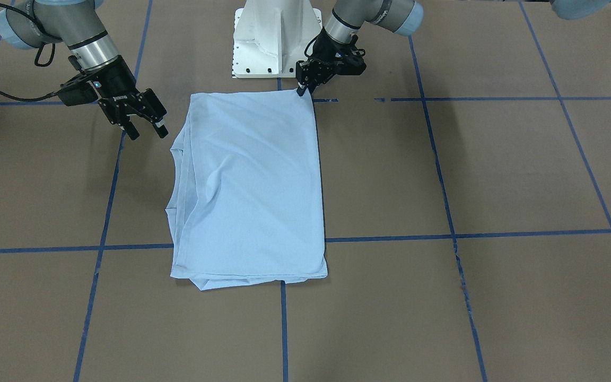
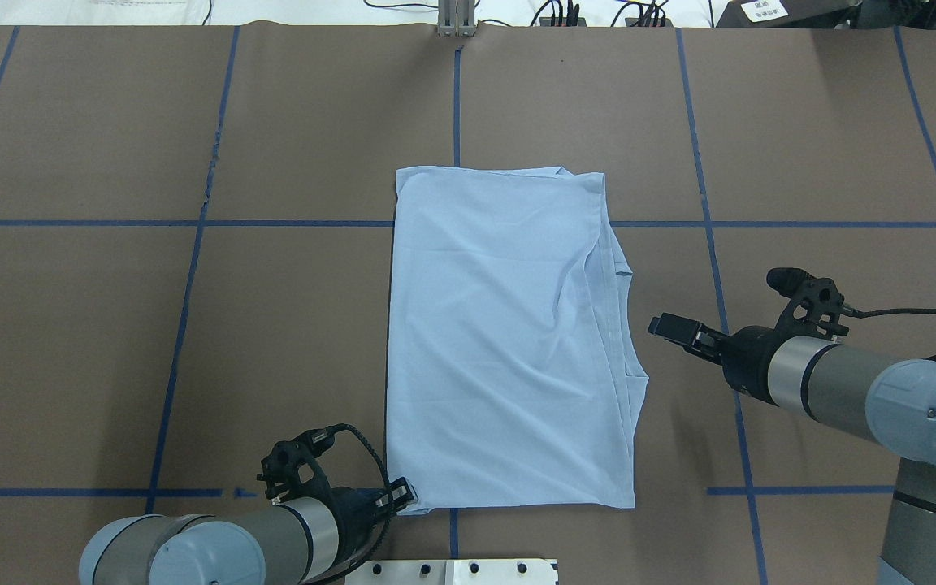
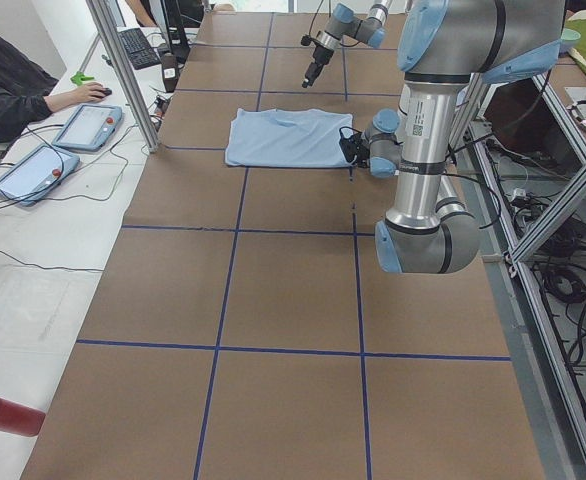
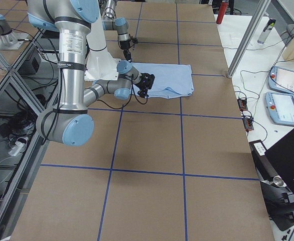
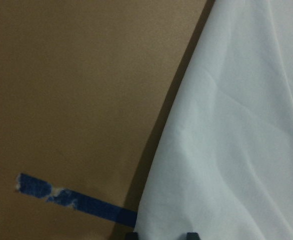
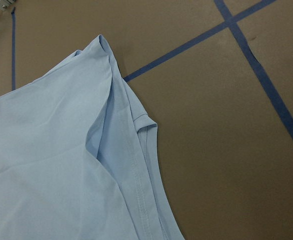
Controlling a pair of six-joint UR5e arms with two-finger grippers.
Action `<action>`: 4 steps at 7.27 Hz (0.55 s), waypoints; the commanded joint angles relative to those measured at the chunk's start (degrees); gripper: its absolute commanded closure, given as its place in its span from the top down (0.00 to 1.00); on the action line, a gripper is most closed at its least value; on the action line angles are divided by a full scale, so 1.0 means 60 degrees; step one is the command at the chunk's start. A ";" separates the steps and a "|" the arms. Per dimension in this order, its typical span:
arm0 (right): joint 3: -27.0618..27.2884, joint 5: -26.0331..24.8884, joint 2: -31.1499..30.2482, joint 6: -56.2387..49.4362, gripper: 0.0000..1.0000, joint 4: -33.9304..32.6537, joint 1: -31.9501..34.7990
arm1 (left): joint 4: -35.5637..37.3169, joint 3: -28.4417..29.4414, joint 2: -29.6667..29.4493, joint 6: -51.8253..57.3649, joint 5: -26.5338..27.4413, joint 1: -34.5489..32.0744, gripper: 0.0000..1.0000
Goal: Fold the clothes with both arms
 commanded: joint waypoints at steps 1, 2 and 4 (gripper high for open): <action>-0.0032 -0.0011 0.0000 0.0000 0.99 0.0002 -0.0020 | -0.0008 0.0000 0.0000 0.0002 0.0006 0.0022 0.35; -0.0090 -0.0098 0.0000 0.0029 0.99 0.0002 -0.0093 | -0.0008 -0.0014 -0.0015 0.0002 0.0006 0.0022 0.11; -0.0047 -0.0304 0.0334 0.0655 0.95 -0.0274 -0.0297 | -0.0008 -0.0029 -0.0015 0.0075 0.0021 0.0007 0.00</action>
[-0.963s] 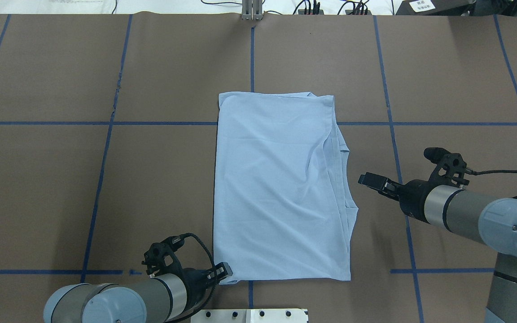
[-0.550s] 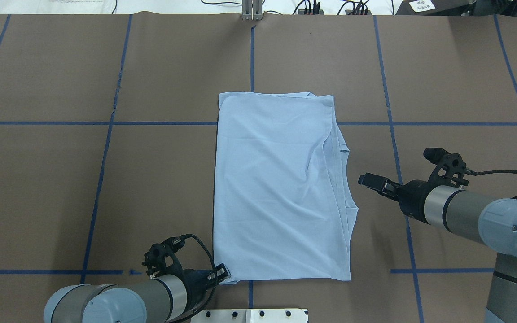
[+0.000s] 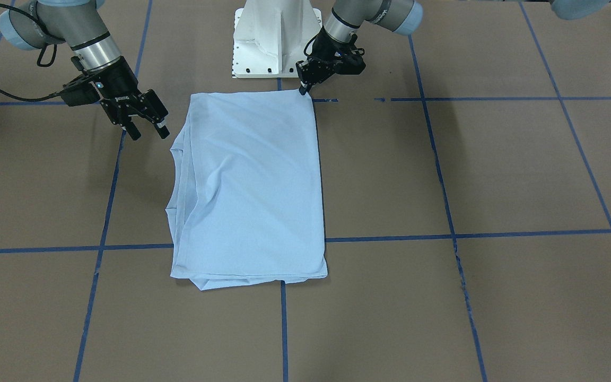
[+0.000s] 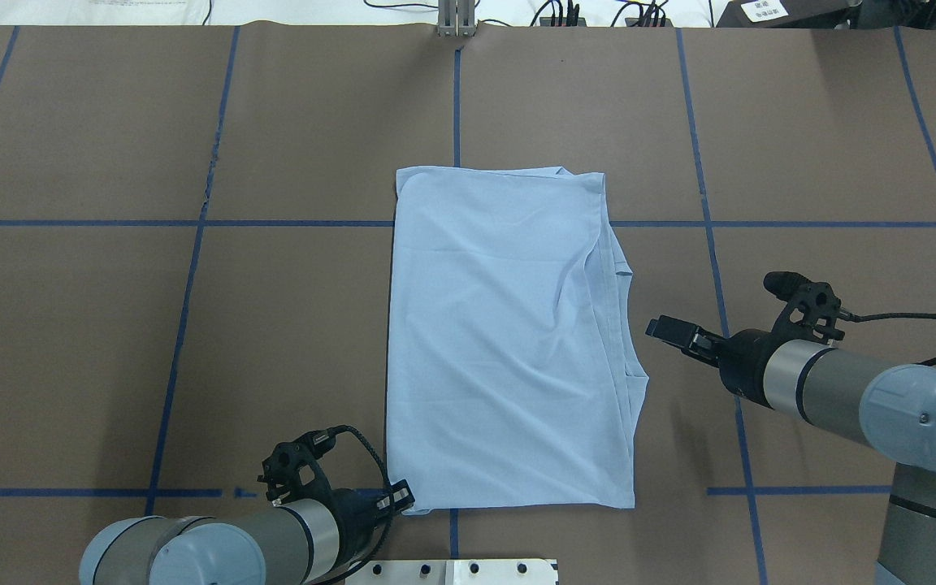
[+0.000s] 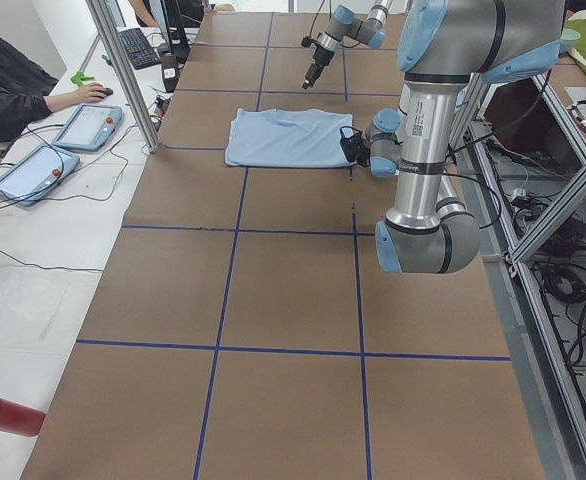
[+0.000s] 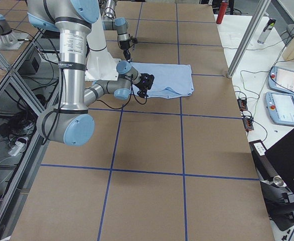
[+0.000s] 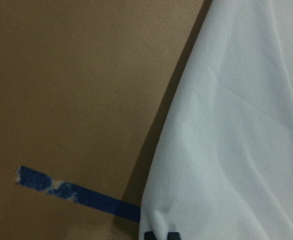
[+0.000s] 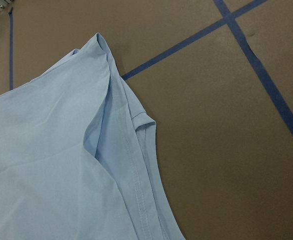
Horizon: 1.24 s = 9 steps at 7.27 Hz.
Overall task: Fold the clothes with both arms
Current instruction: 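Move the right gripper to the other near corner of the shirt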
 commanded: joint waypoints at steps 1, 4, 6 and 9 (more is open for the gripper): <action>0.0144 -0.0211 0.0487 0.0823 0.93 -0.0977 -0.0323 | -0.0001 -0.0066 -0.0002 0.0036 0.0011 -0.0006 0.00; 0.0731 -0.1601 0.1845 0.2667 0.87 -0.4736 -0.1931 | -0.0001 -0.0081 -0.0002 0.0036 0.0011 -0.0006 0.00; 0.0731 -0.1924 0.3019 0.3752 0.86 -0.6979 -0.2839 | -0.0001 -0.0081 -0.0002 0.0050 0.0026 -0.0006 0.00; 0.0600 -0.2160 0.3216 0.4545 0.87 -0.8059 -0.3647 | -0.0001 -0.0008 0.0012 0.0050 0.0128 0.0008 0.00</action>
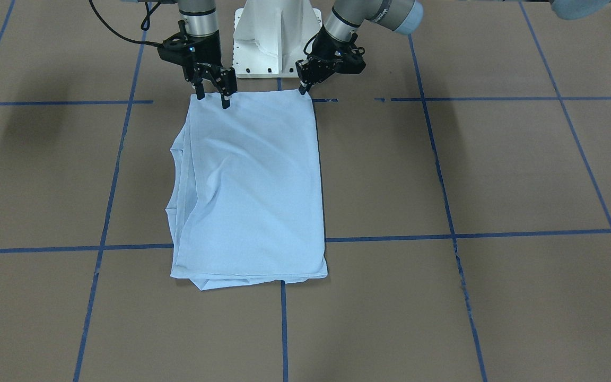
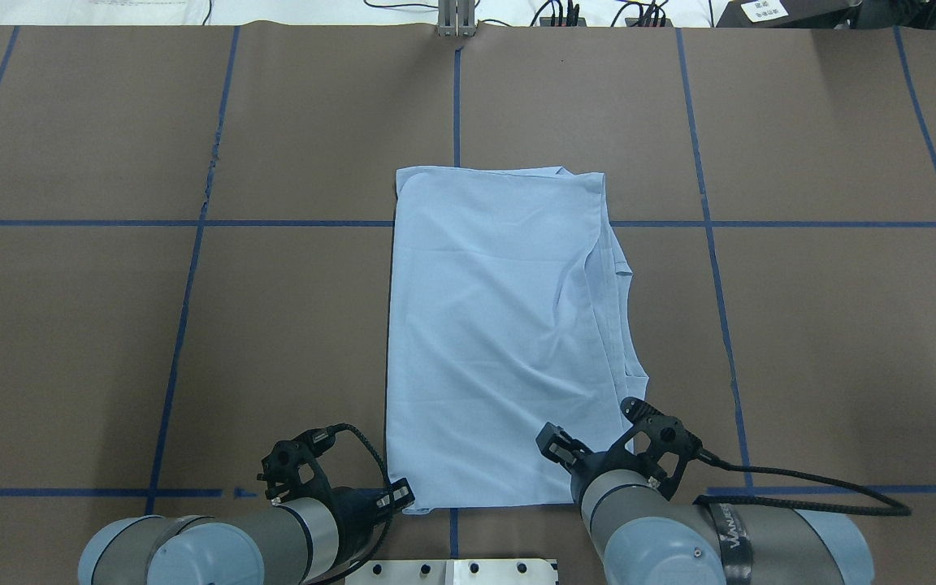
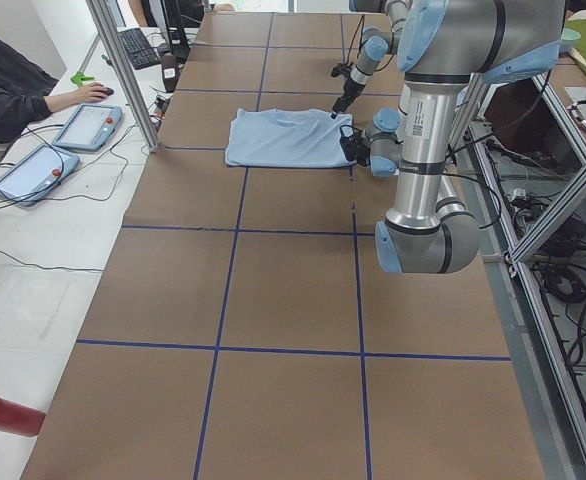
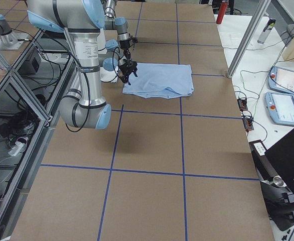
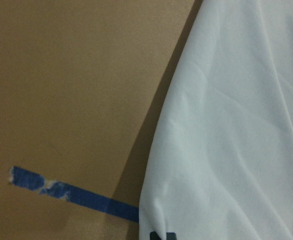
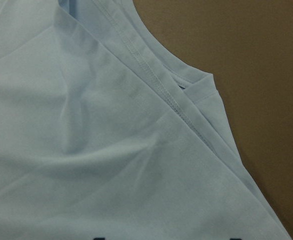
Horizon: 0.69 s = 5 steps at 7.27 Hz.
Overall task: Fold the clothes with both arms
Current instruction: 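Move the right gripper to the other near corner of the shirt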
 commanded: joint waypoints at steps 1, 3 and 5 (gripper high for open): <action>-0.0227 -0.0141 0.0066 0.0527 0.87 -0.0662 -0.0550 | 0.0000 0.0049 0.0002 0.0001 0.0063 -0.0002 0.00; -0.0521 -0.0156 0.0097 0.0631 0.87 -0.0753 -0.0684 | 0.0000 0.0050 0.0002 0.0001 0.0063 0.0013 0.00; -0.0653 -0.0288 0.0184 0.0762 0.84 -0.0753 -0.0699 | 0.0000 0.0050 0.0002 0.0001 0.0063 0.0013 0.00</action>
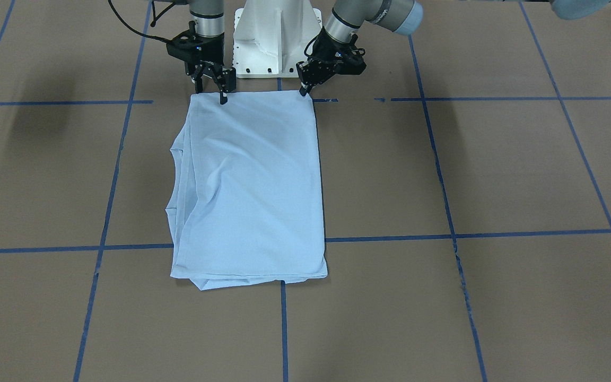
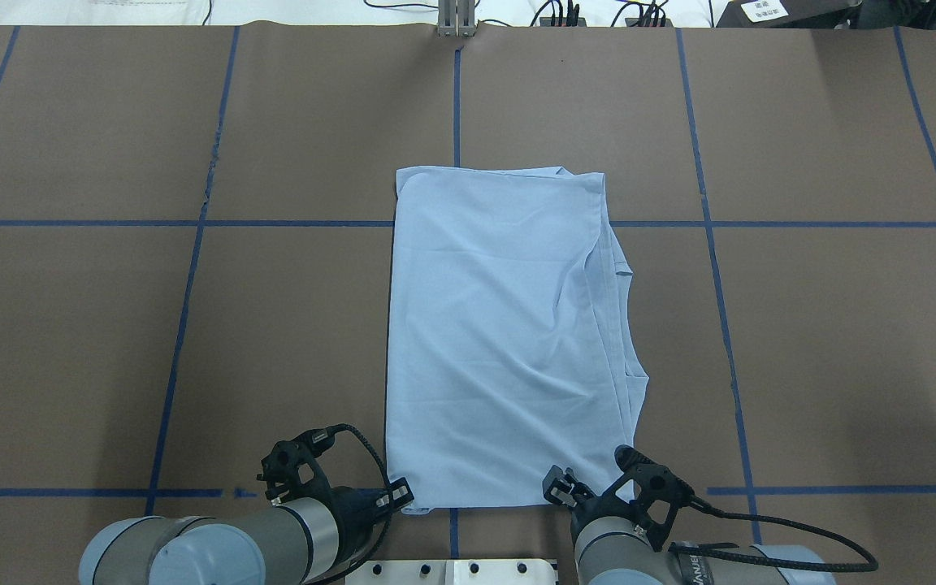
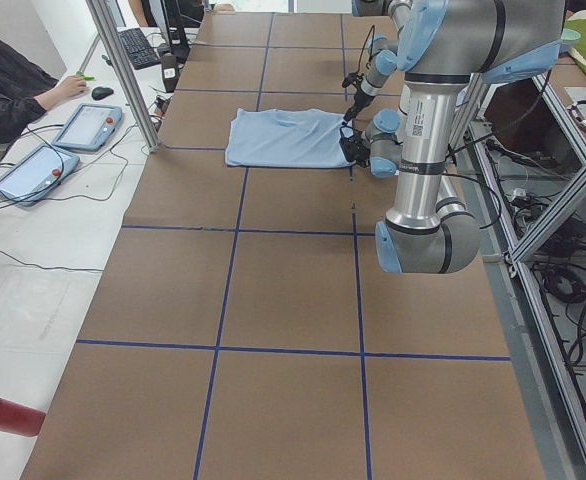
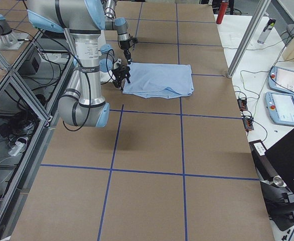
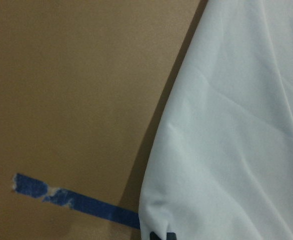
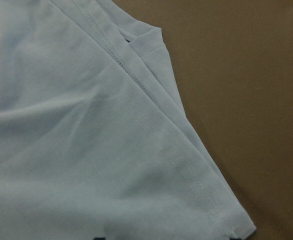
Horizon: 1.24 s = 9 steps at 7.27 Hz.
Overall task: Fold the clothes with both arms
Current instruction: 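Close both grippers on the shirt's near edge corners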
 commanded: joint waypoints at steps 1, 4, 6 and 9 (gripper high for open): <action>-0.0082 -0.0118 0.0074 0.0112 0.73 -0.0008 -0.0011 | 0.0000 -0.0014 0.0015 0.0000 0.0000 0.0016 0.00; -0.0258 -0.0310 0.0176 0.0434 0.21 0.0022 0.0018 | -0.0015 -0.0014 0.0015 -0.0029 0.0000 0.0089 0.00; -0.0215 -0.0310 0.0439 0.0669 0.00 0.0021 0.0222 | 0.0000 -0.0014 0.0015 -0.0015 0.0015 0.0075 0.00; -0.0098 -0.0295 0.0689 0.0654 0.00 0.0036 0.0604 | 0.0014 -0.0130 0.0000 0.0087 0.0001 -0.0070 0.00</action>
